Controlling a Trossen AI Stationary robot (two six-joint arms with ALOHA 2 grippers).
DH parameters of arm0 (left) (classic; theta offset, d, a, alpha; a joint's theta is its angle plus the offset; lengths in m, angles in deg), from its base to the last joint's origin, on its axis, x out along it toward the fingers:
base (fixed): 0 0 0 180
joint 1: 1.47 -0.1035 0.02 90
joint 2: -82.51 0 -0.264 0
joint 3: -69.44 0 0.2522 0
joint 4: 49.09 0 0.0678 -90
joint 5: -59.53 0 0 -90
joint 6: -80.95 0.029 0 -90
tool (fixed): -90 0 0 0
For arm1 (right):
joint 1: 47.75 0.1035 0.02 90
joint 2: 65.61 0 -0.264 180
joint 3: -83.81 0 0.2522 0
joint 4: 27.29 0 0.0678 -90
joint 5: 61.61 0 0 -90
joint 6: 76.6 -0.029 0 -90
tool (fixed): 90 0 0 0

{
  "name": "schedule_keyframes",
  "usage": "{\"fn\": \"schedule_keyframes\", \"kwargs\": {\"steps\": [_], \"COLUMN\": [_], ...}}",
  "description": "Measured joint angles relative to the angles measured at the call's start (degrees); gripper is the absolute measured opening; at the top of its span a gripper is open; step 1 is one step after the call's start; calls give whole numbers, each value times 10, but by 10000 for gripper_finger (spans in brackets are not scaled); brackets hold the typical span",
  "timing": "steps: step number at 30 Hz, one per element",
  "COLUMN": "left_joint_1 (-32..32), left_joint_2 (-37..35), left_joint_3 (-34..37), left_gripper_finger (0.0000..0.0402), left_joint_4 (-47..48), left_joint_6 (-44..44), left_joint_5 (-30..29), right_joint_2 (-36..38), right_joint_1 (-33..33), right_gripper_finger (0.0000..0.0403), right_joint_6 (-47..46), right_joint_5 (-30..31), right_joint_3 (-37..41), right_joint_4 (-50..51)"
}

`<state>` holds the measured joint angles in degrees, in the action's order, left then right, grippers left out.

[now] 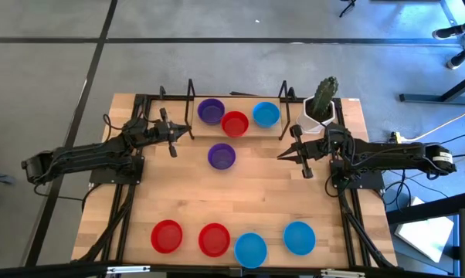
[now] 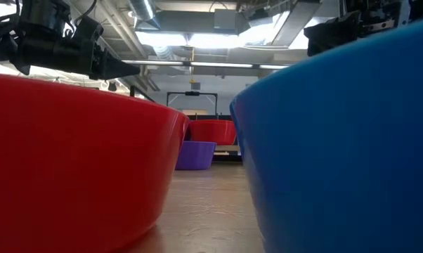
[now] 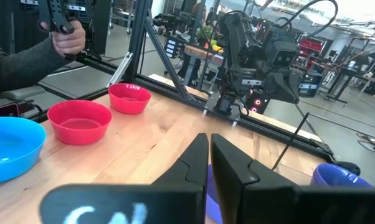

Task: Pick & Place Mini bowls
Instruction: Stack the blue bowl on top of the blue bowl on the shelf

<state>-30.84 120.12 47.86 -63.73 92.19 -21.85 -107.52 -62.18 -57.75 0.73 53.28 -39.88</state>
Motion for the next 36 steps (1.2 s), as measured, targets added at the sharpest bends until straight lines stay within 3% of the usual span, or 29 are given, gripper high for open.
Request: {"fn": "schedule_keyframes", "kwargs": {"steps": [27, 36], "left_joint_1": [0, 0], "left_joint_2": [0, 0], "left_joint_3": [0, 0], "left_gripper_finger": [7, 12], "left_joint_4": [9, 13], "left_joint_6": [19, 19], "left_joint_5": [-1, -2], "right_joint_2": [0, 0], "right_joint_1": [0, 0], "right_gripper_finger": [21, 21], "right_joint_6": [10, 8], "right_joint_5": [44, 87], "right_joint_3": [0, 0], "right_joint_4": [0, 3]}}
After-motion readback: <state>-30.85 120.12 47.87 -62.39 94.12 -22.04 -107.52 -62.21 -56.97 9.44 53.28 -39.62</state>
